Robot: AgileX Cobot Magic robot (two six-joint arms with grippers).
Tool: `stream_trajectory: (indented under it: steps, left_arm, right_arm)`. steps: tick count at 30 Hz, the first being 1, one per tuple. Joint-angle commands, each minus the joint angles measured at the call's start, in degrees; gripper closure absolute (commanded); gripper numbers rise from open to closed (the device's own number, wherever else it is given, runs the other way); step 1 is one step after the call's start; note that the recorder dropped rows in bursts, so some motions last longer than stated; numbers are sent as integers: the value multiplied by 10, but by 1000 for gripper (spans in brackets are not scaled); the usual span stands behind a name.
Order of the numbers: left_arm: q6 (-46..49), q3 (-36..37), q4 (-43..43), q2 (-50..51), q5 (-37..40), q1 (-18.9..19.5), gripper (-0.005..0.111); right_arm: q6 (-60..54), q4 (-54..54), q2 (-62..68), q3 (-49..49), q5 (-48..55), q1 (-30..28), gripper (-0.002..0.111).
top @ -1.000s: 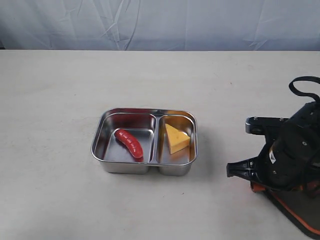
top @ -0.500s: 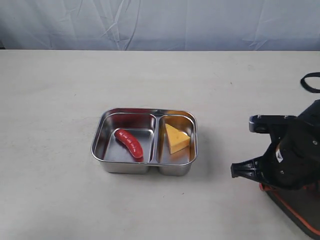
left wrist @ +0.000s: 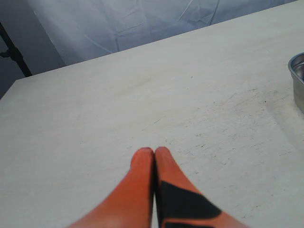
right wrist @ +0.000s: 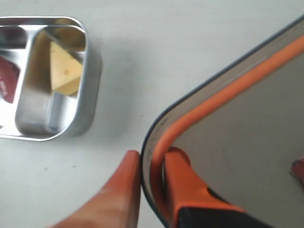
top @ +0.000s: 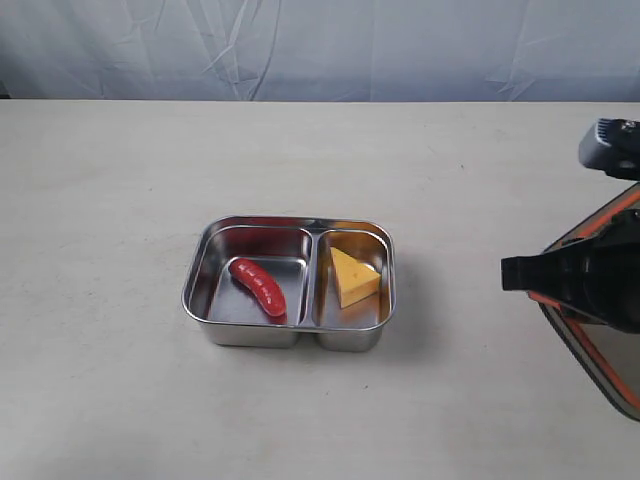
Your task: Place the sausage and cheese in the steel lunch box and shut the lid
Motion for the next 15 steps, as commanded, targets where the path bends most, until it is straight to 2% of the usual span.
stream_trajectory:
  steps: [1, 6, 10, 13, 15]
  left_arm:
    - [22, 3, 46, -2, -8, -4, 107]
    - [45, 3, 213, -2, -8, -4, 107]
    - [45, 3, 274, -2, -25, -4, 107]
    - [45, 3, 286, -2, -95, -4, 107]
    - [45, 3, 287, -2, -182, -4, 107]
  right_arm:
    - [-93, 85, -64, 0, 22, 1, 108]
    - [-109, 114, -125, 0, 37, 1, 108]
    - [-132, 134, -156, 0, 58, 1, 108]
    - [-139, 147, -172, 0, 63, 1, 108]
    - [-140, 150, -182, 0, 65, 1, 108]
